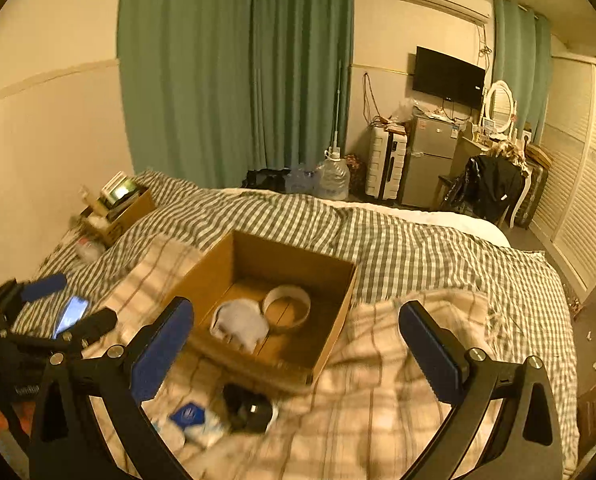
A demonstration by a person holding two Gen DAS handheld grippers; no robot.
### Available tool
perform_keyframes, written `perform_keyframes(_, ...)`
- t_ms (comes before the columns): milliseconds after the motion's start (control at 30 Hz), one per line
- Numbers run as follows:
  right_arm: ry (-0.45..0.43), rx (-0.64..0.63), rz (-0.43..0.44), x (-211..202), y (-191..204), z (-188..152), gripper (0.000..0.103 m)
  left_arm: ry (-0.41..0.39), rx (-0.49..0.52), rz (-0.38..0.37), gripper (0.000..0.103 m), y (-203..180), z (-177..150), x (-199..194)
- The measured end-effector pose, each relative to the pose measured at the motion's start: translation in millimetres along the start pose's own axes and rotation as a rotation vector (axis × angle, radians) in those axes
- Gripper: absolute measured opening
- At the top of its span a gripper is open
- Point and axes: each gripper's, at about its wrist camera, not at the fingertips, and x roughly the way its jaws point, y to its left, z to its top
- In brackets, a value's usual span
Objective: Organize objects
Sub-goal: 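Grasp the white star plush toy with the left gripper while the right gripper grasps the black object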
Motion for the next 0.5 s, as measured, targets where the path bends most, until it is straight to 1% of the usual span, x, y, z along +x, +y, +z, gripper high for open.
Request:
perform_keyframes(133, 0.023, 0.011, 0.016, -19, 9, -23, 0.103, -0.002, -0.014, 0.045, 0.101, 6, -25, -14)
perform_keyframes(200, 0.044, 0.021, 0.022, -19, 12, -39, 0.103, 0.004, -0.024, 0.048, 0.101, 7, -39, -12)
perform_keyframes(300, 0.091, -0.002, -0.003, -6, 22, -65, 0.103, 0.042, -0.046, 0.049, 0.101, 10, -66, 2)
perform_keyframes(333, 0.119, -0.009, -0.014, 4, 24, -74, 0.103, 0.065, -0.051, 0.049, 0.101, 10, -77, 10)
perform_keyframes(500, 0.214, 0.004, -0.021, 49, 28, -106, 0.103, 0.162, -0.005, 0.030, 0.101, 2, -120, 44)
